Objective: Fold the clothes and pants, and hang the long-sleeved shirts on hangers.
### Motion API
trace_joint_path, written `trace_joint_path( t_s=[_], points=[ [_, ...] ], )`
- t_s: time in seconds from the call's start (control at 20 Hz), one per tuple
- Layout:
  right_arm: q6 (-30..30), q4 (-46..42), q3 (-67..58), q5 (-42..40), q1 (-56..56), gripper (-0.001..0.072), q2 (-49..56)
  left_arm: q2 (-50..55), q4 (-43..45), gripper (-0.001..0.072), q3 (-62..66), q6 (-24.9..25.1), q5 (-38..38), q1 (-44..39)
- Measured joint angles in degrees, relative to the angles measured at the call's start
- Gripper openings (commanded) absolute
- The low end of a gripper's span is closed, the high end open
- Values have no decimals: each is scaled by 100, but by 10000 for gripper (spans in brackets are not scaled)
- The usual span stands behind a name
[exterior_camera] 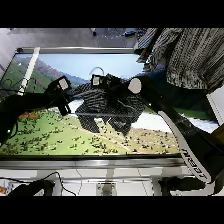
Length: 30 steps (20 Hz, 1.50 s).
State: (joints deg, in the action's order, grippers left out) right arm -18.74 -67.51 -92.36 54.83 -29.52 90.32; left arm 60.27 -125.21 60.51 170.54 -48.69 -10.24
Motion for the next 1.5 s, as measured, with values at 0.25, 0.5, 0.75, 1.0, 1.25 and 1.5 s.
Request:
trace_joint_path(
  t_s=[0.25, 0.5, 0.75, 1.0, 1.25, 1.5],
  points=[
    [-822, 7, 0, 258, 240, 363, -413, 85, 63, 55, -4, -302, 190, 387],
    [-1827, -7, 2, 562, 831, 364, -1069, 98, 22, 55, -7, -455, 205, 992],
    [-2953, -50, 278, 848, 1373, 365, -1071, 26, 157, 54, -7, -476, 177, 1386],
    [-4109, -409, 929, 741, 1325, 365, -560, -260, 356, 54, -7, -435, 179, 1467],
    [-5198, -815, 1123, 240, 1252, 365, -103, -636, 389, 54, -7, -101, 164, 1320],
    [-5687, -1126, 1161, -83, 1239, 25, 256, -752, 378, 54, -9, 9, -46, 1126]
  ],
)
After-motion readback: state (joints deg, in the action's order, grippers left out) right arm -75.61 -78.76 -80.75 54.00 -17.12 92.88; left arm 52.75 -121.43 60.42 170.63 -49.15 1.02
